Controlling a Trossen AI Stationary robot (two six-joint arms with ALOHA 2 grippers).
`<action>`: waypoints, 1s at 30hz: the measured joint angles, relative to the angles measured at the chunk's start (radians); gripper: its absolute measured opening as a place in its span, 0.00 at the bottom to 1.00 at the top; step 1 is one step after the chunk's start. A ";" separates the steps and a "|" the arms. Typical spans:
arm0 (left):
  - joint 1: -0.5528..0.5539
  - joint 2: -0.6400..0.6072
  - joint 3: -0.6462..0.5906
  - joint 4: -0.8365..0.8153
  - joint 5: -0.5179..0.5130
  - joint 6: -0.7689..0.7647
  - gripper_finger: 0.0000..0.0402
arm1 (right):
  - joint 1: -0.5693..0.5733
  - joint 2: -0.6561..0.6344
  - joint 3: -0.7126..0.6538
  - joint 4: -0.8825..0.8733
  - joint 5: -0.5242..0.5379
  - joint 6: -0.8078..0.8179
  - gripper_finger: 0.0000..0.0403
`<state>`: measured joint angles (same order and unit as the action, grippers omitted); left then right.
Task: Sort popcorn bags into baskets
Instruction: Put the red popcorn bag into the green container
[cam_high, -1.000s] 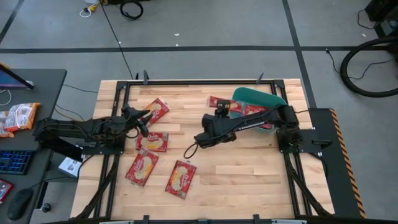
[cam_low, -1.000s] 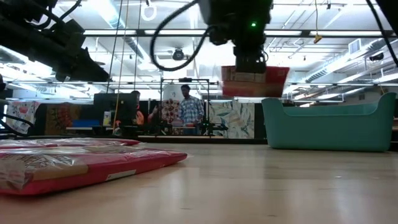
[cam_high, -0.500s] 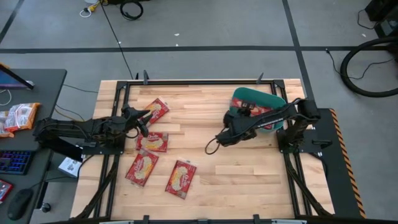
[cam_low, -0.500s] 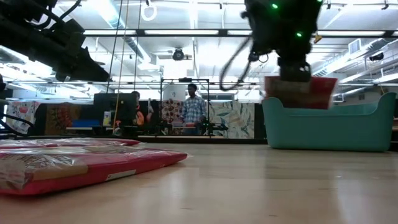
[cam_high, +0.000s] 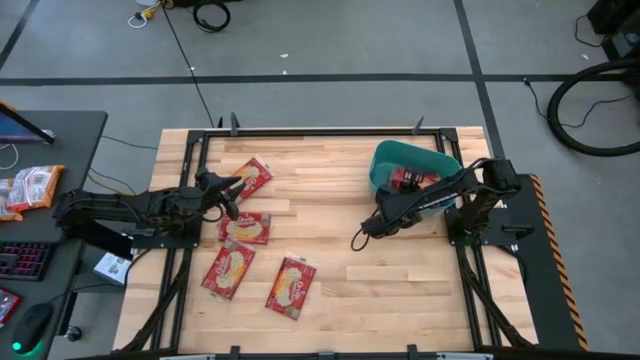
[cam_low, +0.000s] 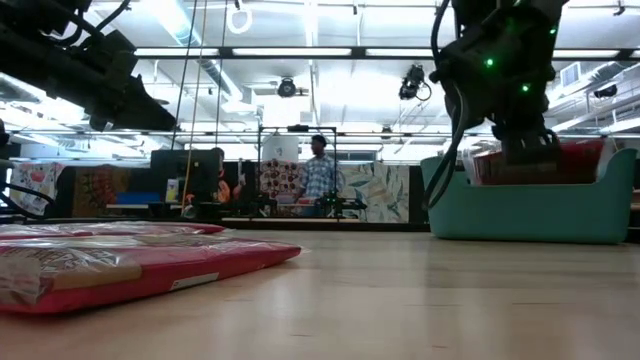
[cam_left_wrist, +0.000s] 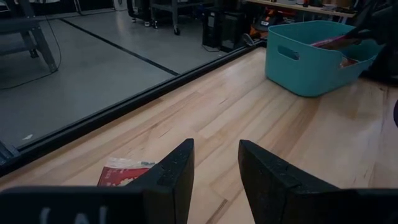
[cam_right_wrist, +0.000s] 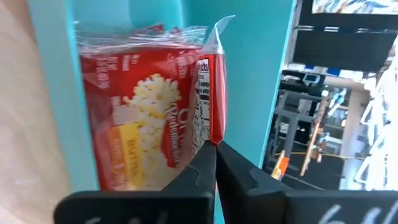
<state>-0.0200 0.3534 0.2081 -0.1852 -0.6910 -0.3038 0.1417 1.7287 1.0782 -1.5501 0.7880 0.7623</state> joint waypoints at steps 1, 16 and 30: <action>0.000 0.000 0.000 0.000 0.000 0.000 0.32 | 0.000 0.000 -0.005 0.011 -0.005 0.003 0.04; 0.000 0.000 0.000 0.000 0.000 0.000 0.32 | 0.004 -0.015 0.050 0.033 -0.077 -0.112 0.30; 0.000 0.000 0.000 0.001 0.000 0.000 0.32 | 0.056 -0.191 0.205 0.321 0.026 -0.235 0.31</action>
<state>-0.0200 0.3533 0.2081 -0.1846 -0.6912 -0.3038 0.1974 1.5374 1.2831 -1.2291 0.8143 0.5277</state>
